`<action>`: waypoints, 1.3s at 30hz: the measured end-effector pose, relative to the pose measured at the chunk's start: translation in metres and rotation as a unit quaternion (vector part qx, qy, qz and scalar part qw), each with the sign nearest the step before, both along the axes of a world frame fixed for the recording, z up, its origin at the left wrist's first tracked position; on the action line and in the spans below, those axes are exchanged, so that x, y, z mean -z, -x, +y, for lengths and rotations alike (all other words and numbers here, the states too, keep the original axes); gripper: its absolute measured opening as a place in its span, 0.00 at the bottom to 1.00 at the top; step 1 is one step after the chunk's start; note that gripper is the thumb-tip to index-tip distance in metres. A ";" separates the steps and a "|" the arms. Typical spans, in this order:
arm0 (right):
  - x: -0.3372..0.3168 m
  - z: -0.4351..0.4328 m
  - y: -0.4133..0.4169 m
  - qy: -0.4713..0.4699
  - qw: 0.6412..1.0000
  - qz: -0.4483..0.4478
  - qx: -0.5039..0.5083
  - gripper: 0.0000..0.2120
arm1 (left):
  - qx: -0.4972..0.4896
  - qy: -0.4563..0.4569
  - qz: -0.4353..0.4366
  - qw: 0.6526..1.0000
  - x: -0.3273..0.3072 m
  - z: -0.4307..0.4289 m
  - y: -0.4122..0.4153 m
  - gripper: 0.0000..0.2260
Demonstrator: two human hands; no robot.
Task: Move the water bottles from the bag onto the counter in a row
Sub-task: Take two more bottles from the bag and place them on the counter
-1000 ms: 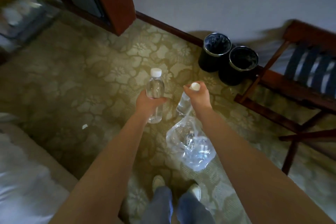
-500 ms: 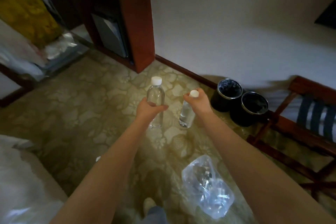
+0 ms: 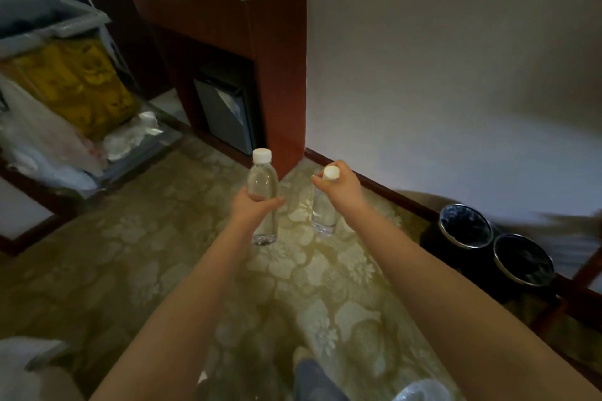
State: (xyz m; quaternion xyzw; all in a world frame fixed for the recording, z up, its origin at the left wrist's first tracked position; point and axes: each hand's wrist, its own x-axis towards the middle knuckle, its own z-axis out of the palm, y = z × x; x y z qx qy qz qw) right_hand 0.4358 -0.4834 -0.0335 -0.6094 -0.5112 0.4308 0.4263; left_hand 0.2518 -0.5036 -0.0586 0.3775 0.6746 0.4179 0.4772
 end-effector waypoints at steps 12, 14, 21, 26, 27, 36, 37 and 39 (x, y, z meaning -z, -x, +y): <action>-0.063 0.268 0.153 -0.067 0.995 -0.042 -0.054 0.11 | -0.024 -0.055 0.071 0.996 -0.067 0.246 0.136 0.25; -0.071 0.307 0.187 -0.089 0.994 -0.031 -0.063 0.10 | -0.023 -0.060 0.068 0.996 -0.070 0.286 0.169 0.24; -0.112 0.442 0.314 -0.145 0.987 -0.003 -0.074 0.10 | -0.010 -0.112 0.039 0.993 -0.097 0.428 0.306 0.22; -0.159 0.532 0.378 -0.198 0.979 0.012 -0.038 0.11 | -0.009 -0.150 0.007 0.989 -0.135 0.528 0.378 0.22; -0.169 0.550 0.387 -0.209 0.977 0.013 -0.035 0.11 | -0.007 -0.160 0.002 0.987 -0.142 0.547 0.388 0.22; -0.241 0.735 0.436 -0.316 0.948 0.028 -0.024 0.12 | 0.037 -0.253 0.012 0.967 -0.203 0.741 0.445 0.24; -0.250 0.755 0.440 -0.326 0.945 0.032 -0.019 0.12 | 0.042 -0.261 0.012 0.964 -0.212 0.764 0.448 0.23; -0.268 0.793 0.448 -0.349 0.937 0.026 -0.013 0.12 | 0.053 -0.273 0.020 0.960 -0.231 0.807 0.453 0.23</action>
